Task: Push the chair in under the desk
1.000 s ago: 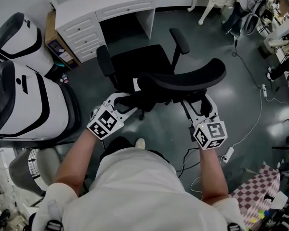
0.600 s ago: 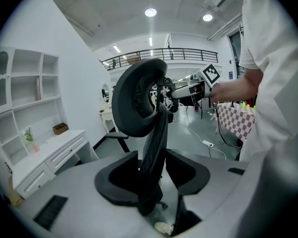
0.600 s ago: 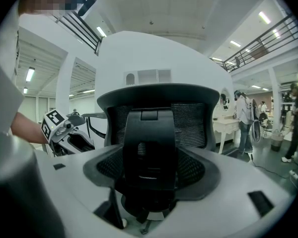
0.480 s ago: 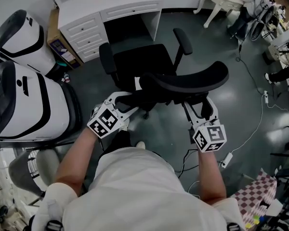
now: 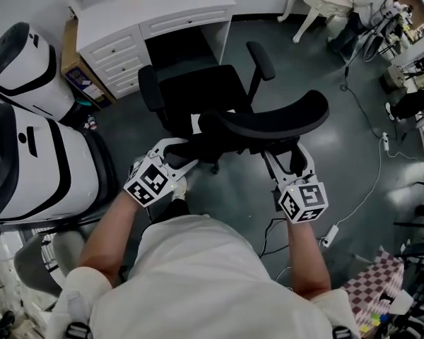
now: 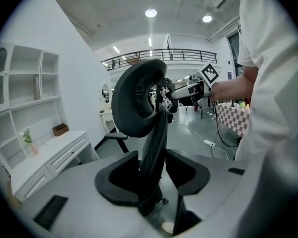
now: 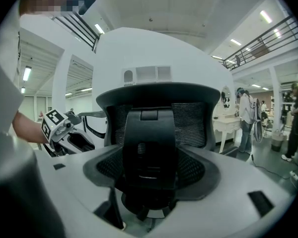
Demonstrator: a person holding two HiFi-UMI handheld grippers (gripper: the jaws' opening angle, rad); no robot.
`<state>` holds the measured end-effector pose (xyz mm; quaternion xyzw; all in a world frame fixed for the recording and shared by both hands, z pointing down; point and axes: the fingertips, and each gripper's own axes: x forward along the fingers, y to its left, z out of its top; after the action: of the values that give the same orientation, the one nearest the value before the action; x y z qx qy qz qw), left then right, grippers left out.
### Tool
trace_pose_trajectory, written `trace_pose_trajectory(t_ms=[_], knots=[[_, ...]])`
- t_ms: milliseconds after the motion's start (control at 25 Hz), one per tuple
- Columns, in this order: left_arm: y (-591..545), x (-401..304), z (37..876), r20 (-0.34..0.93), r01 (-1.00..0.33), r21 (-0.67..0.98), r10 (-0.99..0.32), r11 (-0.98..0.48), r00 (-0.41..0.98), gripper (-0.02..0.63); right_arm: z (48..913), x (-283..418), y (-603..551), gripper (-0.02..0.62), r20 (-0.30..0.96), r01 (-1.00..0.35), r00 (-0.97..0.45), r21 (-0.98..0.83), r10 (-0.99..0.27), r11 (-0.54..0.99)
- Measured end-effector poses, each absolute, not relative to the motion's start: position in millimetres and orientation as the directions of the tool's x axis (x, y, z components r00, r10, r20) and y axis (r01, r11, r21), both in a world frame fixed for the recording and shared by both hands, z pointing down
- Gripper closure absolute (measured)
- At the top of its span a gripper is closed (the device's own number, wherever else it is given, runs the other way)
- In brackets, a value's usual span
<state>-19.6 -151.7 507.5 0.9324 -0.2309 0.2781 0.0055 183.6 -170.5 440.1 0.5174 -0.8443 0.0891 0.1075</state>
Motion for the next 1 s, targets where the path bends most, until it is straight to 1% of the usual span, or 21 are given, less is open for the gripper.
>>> trace_pose_trajectory(t_ms=[1000], knots=[[-228.0,-43.5,506.7,0.524,-0.414,-0.116,-0.41,-0.903,0.746,0.439,440.6,160.3,-242.9,0.299,0.289,-0.903,-0.419,-0.035,-0.861,0.428]])
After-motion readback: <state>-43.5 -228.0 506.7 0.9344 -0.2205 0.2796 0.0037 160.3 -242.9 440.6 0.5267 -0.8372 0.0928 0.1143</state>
